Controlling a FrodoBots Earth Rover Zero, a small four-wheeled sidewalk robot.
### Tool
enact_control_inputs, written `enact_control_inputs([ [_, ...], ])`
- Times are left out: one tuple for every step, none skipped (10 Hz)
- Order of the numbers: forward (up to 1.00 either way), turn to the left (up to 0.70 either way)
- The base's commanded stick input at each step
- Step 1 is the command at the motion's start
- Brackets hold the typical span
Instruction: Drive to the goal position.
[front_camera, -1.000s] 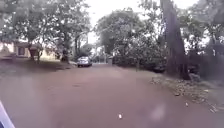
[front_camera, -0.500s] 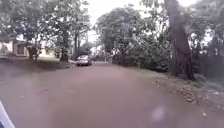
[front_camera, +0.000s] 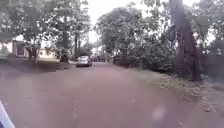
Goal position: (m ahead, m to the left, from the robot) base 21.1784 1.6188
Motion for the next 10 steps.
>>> enact_control_inputs([
  [0.7,0.0],
  [0.7,0.0],
  [0.7,0.0],
  [0.7,0.0],
  [0.7,0.0],
  [0.7,0.0],
  [0.7,0.0],
  [0.7,0.0],
  [0.7,0.0],
  [0.7,0.0],
])
